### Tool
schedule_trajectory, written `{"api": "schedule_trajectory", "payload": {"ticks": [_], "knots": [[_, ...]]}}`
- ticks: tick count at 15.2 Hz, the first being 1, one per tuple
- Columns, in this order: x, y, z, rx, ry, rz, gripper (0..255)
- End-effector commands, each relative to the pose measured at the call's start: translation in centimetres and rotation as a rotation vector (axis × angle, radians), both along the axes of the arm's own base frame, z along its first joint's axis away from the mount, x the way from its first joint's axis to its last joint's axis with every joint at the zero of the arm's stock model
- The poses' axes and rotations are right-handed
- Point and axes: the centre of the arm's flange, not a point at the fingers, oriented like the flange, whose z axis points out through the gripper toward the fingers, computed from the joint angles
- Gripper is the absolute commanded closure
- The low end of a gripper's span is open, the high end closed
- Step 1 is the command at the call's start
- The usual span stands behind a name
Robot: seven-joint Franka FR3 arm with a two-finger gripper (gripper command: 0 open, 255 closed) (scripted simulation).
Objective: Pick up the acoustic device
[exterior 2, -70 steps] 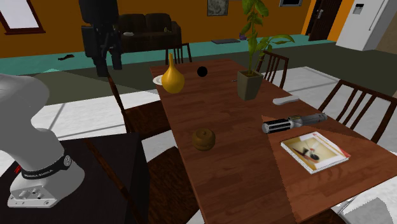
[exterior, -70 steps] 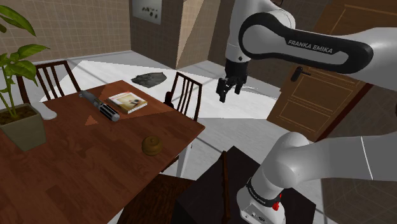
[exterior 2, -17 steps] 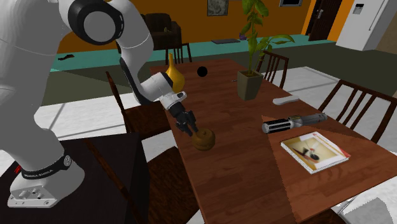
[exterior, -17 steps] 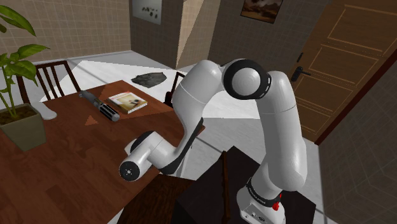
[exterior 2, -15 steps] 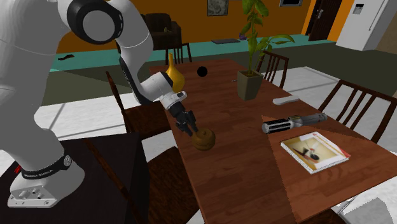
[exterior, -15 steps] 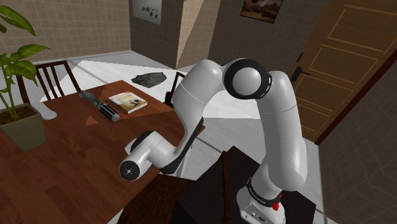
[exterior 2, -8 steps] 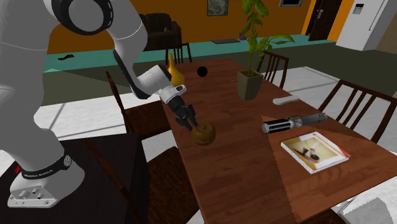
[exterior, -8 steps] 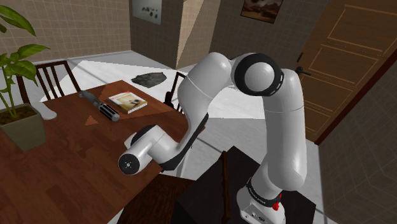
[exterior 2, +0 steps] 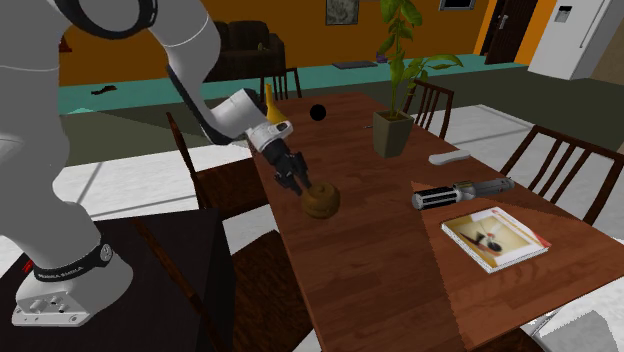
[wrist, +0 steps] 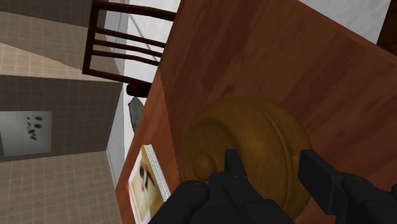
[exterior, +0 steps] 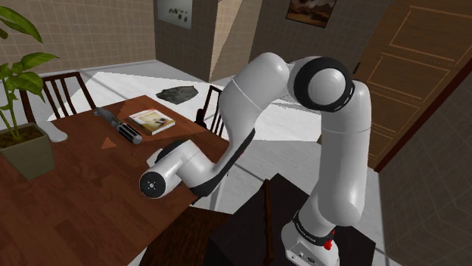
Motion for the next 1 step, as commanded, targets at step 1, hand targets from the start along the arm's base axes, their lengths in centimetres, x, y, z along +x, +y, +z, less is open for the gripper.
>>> {"api": "schedule_trajectory", "payload": {"ticks": [1], "knots": [[0.01, -0.02, 0.27, 0.0, 0.0, 0.0, 255]]}}
